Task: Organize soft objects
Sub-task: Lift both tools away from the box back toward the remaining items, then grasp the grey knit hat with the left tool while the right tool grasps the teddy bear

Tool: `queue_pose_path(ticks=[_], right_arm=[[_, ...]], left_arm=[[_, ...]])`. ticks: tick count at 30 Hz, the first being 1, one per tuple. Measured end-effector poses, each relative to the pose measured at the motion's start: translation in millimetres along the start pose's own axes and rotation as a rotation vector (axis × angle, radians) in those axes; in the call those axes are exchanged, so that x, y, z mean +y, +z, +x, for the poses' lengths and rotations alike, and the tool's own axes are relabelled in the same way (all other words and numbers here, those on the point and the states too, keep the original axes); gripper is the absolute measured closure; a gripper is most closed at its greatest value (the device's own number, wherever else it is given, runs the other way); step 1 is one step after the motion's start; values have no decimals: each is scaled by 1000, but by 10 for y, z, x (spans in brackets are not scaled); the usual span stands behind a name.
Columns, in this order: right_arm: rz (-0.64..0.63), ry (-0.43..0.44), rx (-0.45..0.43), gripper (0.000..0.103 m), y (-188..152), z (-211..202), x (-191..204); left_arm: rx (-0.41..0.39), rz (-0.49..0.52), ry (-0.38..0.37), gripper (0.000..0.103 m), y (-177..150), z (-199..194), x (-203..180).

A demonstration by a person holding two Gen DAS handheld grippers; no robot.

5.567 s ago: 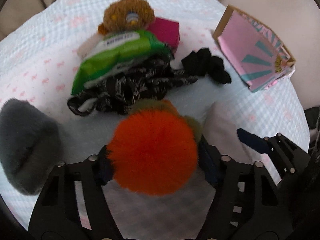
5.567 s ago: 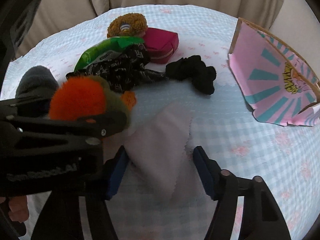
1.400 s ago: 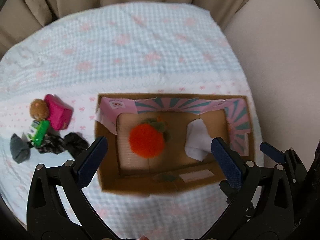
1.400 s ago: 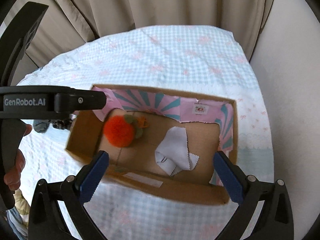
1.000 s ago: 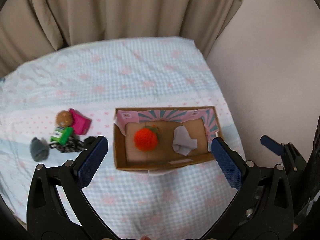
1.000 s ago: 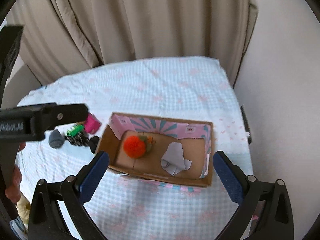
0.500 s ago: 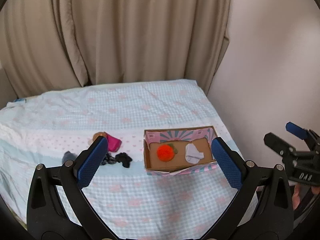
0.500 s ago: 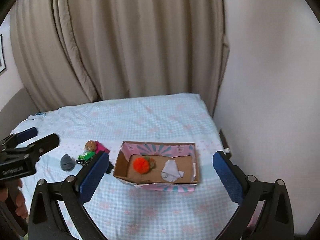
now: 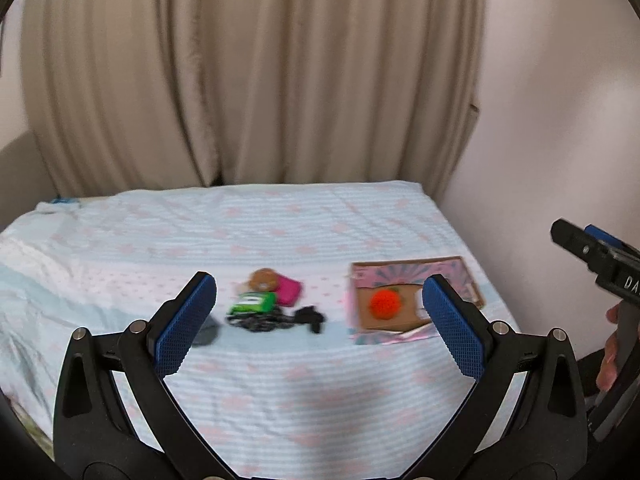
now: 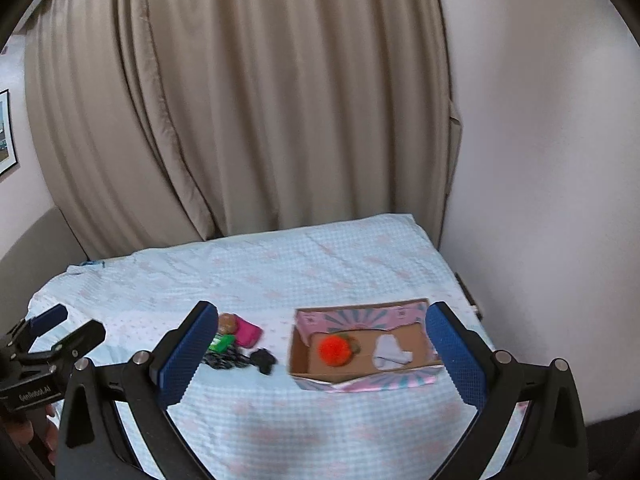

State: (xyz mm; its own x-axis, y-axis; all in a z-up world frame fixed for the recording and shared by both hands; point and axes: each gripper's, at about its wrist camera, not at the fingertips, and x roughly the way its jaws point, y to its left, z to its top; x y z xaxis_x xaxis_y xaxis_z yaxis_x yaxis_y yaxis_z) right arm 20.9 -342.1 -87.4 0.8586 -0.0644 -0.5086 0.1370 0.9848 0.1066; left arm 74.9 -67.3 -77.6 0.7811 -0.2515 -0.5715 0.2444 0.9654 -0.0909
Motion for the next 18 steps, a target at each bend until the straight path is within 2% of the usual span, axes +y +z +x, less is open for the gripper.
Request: queue_pose_path(ticks=[4,9,18], right_arm=[[-9,14,-23,0,-47,113,425],[-14,37,-24,0,-108,423,994],[-36,55,40,0,-268,1257,1901]], left_arm=[[18,-29,32,0,-42,79,616],[51,-59,37,0,-98,330,1348],[131,-32,-2,0,-265,1052,2192]])
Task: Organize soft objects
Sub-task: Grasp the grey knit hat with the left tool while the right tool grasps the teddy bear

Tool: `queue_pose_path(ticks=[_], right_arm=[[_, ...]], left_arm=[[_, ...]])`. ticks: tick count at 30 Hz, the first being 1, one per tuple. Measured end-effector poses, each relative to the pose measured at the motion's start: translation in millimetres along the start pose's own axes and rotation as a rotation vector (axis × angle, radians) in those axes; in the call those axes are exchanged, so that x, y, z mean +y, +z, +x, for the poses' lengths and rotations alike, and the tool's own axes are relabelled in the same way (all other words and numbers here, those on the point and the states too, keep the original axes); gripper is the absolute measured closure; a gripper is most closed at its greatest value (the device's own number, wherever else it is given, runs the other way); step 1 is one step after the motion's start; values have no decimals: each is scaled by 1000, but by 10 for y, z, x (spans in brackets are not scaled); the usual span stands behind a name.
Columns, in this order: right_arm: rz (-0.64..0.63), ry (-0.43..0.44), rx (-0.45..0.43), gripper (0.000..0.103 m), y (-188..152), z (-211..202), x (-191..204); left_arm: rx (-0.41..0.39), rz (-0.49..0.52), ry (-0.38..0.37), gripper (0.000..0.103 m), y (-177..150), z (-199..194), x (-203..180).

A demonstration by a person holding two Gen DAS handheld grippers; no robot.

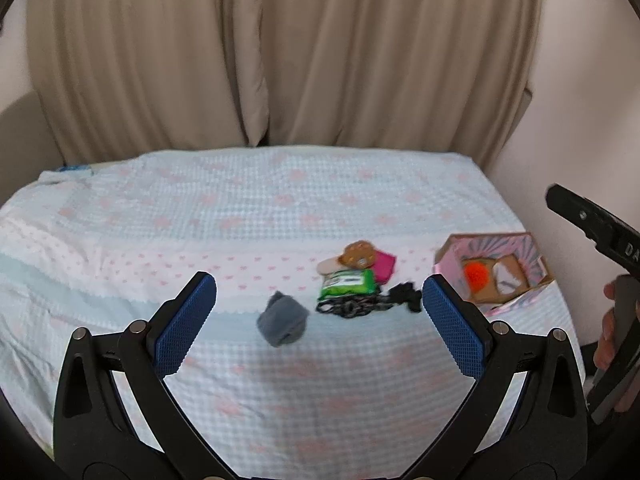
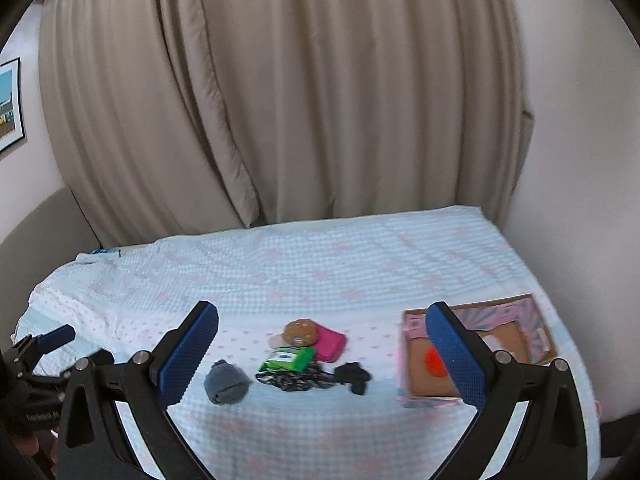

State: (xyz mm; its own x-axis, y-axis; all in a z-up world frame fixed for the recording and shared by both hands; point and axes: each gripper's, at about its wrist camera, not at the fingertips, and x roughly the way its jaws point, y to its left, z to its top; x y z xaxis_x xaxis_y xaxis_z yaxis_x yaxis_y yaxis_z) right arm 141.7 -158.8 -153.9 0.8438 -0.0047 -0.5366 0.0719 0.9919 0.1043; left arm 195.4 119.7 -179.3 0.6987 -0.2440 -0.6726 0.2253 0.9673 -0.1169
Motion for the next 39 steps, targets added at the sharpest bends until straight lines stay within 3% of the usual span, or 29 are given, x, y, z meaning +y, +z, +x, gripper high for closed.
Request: queue_pose_path(ticks=[7,16,22,29,34,36,38,39], right_arm=[[-4,30,90,0,-261,970,321],[7,14,177,0,-661,2198,357],[2,2,235,0,-970,2903,362],[1,-14,273,0,-1180,3428,374],[8,-19,305,21,-1241,3707,381],[-6,-33,322,31,-1263,3776,397],[-24,-51,327,36,-1280,3805,415],[-27,-48,320,39,-1281,3801,413]], left_arm=[[77,-4,-32,0,-228,846,355],[155,-10,-76,0,-697,2021,576],[196,1,-85,0,-1020,2578,595],[217,-5,-98,0,-1237,3002,610],[235,14,-92,3,-1301,3199,587],[260,16,-86,10,-1324,3282,580],[289,38,-52,27,-1360,3365,573],[290,46,-37,29,-1372,3382,588]])
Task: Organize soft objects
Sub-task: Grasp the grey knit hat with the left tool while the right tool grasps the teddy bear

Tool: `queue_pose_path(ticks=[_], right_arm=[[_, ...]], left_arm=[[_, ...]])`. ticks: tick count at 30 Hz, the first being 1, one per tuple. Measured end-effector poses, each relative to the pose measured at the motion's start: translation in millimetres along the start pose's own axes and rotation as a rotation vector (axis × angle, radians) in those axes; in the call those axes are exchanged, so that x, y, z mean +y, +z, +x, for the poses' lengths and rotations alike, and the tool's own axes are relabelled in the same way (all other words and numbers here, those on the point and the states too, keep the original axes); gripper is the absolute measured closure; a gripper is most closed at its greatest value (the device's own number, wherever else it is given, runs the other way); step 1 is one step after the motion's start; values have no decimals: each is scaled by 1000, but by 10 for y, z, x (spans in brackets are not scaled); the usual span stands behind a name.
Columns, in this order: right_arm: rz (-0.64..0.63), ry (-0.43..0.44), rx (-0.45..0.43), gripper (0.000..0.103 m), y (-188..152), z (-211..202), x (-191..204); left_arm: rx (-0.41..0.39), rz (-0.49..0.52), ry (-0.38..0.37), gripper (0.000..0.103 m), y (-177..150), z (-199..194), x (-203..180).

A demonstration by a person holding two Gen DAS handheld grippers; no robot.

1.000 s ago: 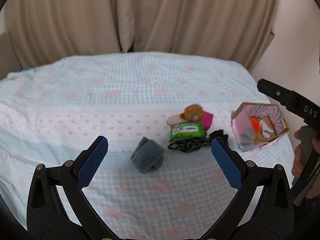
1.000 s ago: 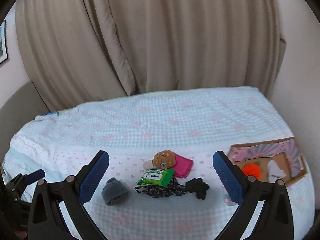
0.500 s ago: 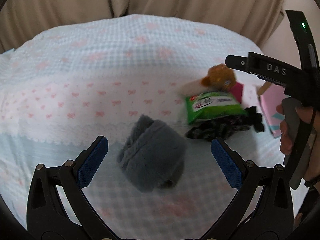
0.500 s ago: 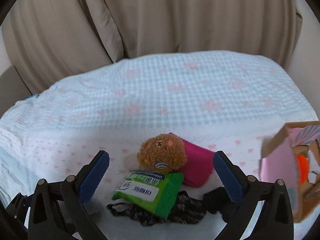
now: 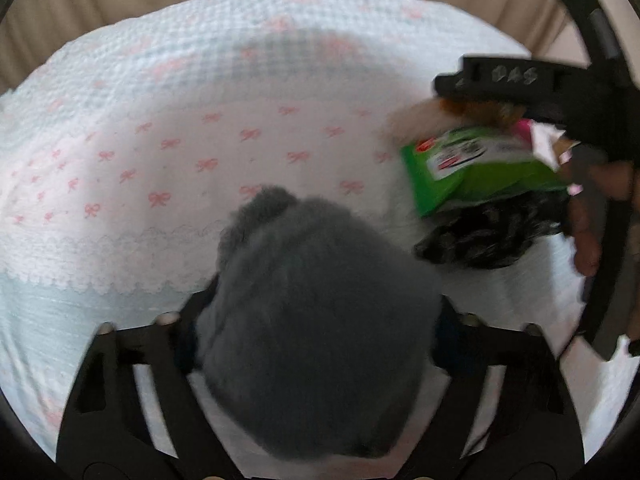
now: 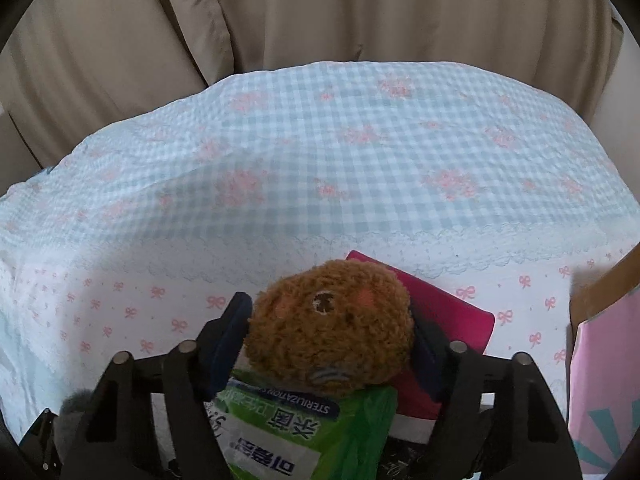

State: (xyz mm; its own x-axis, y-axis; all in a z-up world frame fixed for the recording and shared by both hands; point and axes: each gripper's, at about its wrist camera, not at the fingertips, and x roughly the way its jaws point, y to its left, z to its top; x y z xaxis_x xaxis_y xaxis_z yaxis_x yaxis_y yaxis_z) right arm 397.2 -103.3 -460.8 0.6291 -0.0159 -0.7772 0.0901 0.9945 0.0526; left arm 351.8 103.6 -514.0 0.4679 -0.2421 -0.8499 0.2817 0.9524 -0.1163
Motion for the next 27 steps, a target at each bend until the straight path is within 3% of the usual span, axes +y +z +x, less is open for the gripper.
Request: queue_pose_path(ticks=[5,15,22,27], right_arm=[[14,15,-16,49,-4,-21,-26],[45,36,-37,55,51,-187,-58],[66,51,-74,55,213,-650,-43],[75,65,-99,55,389,-1160,-25]], left_arm=[[-13,-22,-26,42,17,-28,90],[-33,-45,-41,46,135,-217,85],[-89,-29,-45,46,385,-717,0],[-136,-34,-51,46,569,-1296,-93]])
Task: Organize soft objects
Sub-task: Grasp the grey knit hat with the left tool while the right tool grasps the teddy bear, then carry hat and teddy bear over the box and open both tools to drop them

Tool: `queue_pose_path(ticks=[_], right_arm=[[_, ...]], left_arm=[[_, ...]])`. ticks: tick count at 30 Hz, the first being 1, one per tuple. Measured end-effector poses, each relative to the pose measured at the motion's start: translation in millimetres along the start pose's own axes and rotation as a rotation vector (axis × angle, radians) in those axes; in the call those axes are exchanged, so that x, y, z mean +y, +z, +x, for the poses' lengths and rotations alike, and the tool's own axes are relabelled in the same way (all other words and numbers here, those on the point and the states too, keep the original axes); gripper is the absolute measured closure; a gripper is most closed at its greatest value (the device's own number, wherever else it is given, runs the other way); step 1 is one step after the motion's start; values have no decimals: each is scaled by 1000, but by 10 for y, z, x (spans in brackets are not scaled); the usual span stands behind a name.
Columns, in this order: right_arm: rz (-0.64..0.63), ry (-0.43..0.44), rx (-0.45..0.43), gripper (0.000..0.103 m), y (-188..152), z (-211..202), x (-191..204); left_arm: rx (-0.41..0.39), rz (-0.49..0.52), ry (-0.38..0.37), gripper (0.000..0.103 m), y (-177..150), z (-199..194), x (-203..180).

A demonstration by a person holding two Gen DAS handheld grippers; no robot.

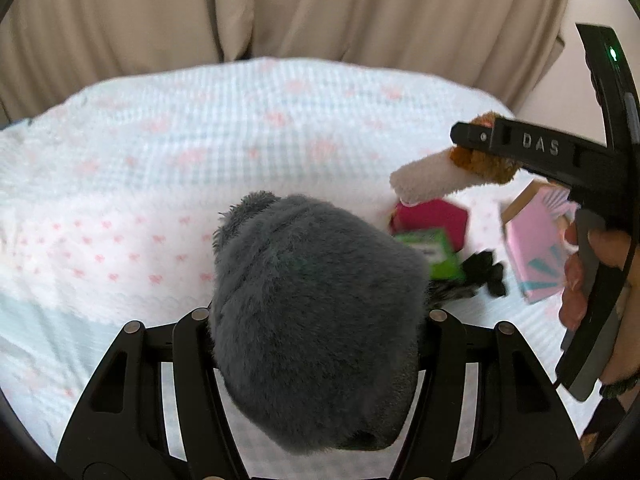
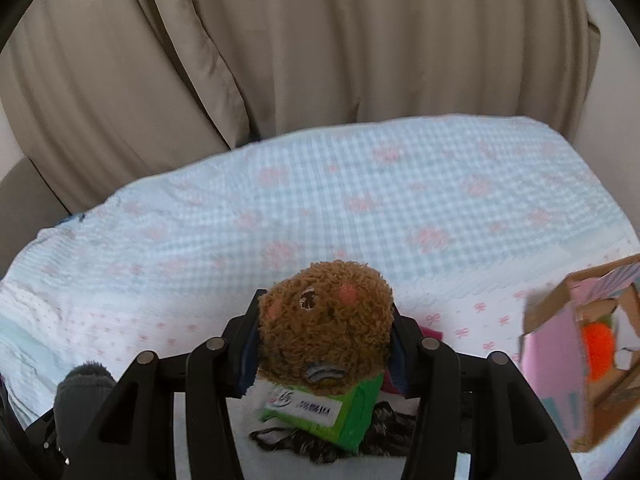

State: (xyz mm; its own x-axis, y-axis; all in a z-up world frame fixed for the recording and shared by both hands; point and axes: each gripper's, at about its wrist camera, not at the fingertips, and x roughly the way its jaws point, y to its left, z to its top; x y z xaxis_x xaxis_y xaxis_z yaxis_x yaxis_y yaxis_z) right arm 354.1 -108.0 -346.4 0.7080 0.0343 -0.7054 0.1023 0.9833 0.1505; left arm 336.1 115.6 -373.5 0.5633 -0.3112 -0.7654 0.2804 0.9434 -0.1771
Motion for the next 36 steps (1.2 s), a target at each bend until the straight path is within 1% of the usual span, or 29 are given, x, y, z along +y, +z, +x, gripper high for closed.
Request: queue_pose_path(ticks=[3,8,12,16,20,23,26,28,30,32,36], right_arm=[[6,15,-20,55,128,-356,36],[20,37,-51,55,343,-993,0],[18,46,-74,55,453,-1454,-108],[31,47,-103,55,520,-1885,-327],[50,58,-131,55,526,-2313,-720],[58,78,-139,55,529,-2534,-1010],[55,109,-137,55,533,-2742,-1395],[45,121,-134,55,536,-2829,-1639],[42,130,-134,55,526,-2913,-1863],[38,136,-133,55,527,-2983,-2173],[36,133,-131,55,534,-3018,-2685]], left_arm=[[-24,-5,-1,46,167,-336,-110],[-58,-19,-8,46,346,-880,-328],[-86,-15,-14,46,482,-1252,-628],[-111,6,-16,46,559,-1495,-1023],[-136,23,-7,46,576,-1732,-1488],[-141,30,21,46,534,-1858,-1885],[-158,15,56,46,487,-1973,-2340],[-167,13,74,46,462,-1990,-2623],[-171,4,78,46,438,-1978,-2891],[-179,0,80,46,430,-1954,-3182],[-177,2,76,46,463,-1786,-3730]])
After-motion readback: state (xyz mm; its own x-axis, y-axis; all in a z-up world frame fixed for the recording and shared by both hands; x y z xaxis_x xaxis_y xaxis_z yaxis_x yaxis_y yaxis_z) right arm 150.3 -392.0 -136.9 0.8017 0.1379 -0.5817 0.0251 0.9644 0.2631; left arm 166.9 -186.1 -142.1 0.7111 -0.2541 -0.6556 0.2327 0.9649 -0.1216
